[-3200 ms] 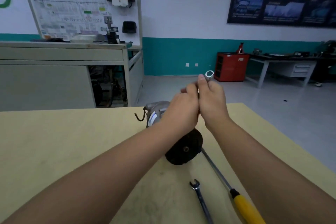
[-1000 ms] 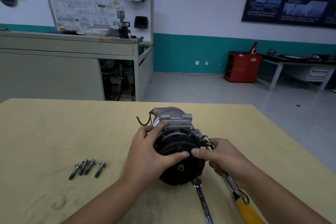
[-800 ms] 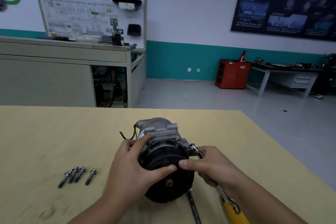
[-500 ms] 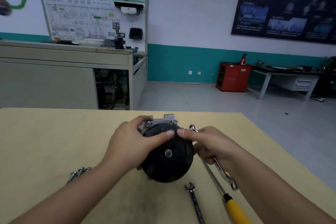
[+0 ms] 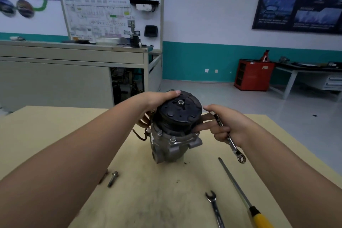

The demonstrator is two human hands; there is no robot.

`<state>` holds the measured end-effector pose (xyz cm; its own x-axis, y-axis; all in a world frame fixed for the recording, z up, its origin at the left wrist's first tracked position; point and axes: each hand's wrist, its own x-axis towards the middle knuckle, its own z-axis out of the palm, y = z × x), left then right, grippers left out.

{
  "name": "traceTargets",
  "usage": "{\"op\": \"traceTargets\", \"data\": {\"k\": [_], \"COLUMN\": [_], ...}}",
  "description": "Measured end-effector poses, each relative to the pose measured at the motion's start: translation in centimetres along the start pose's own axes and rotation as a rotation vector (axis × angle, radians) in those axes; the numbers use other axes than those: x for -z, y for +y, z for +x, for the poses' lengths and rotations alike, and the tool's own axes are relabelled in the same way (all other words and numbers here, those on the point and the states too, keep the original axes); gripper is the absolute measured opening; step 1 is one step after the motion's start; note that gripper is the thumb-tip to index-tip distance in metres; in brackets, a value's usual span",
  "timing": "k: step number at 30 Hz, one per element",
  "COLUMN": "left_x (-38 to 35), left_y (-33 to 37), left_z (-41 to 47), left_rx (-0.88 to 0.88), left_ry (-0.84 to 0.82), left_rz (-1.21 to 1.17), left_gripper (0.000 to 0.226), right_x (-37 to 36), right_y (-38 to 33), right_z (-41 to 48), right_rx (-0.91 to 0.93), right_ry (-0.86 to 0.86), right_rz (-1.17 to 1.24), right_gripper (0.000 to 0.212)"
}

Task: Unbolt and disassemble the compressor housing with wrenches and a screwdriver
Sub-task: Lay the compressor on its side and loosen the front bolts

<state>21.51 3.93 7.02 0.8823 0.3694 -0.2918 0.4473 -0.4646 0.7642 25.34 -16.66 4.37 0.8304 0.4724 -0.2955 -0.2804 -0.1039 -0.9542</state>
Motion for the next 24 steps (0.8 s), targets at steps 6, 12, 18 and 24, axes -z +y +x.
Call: {"op": "traceTargets", "data": {"k": [6,12,18,24], "left_x": [1.4,1.1,0.8,0.7], "left_y": [-1.6,-1.3,-1.0,-1.1], "left_z": [1.5,1.4,1.3,1.0], "left_rx": [0.08,0.07,0.066,0.049], "left_ry": [0.006,0.012,0.062,0.074], "left_rz": [-0.056,-0.001,0.042,0.052], "left_gripper": [0.098,0.09,0.09,0.08], "right_x": [-1.6,-3.8,-6.0,-7.1], "right_y": [-0.2,3.4,6.1,5.8], "right_z": [-0.3,-1.9,-2.3,-2.7], "right_rx": [0.09,0.118,0.056,0.13], "right_ry": [0.143,0.08,-0.013,-0.021], "right_rz": [-0.136,-0.204,-0.045,0.07], "right_gripper": [0.043,0.034,0.032,0.032]}}
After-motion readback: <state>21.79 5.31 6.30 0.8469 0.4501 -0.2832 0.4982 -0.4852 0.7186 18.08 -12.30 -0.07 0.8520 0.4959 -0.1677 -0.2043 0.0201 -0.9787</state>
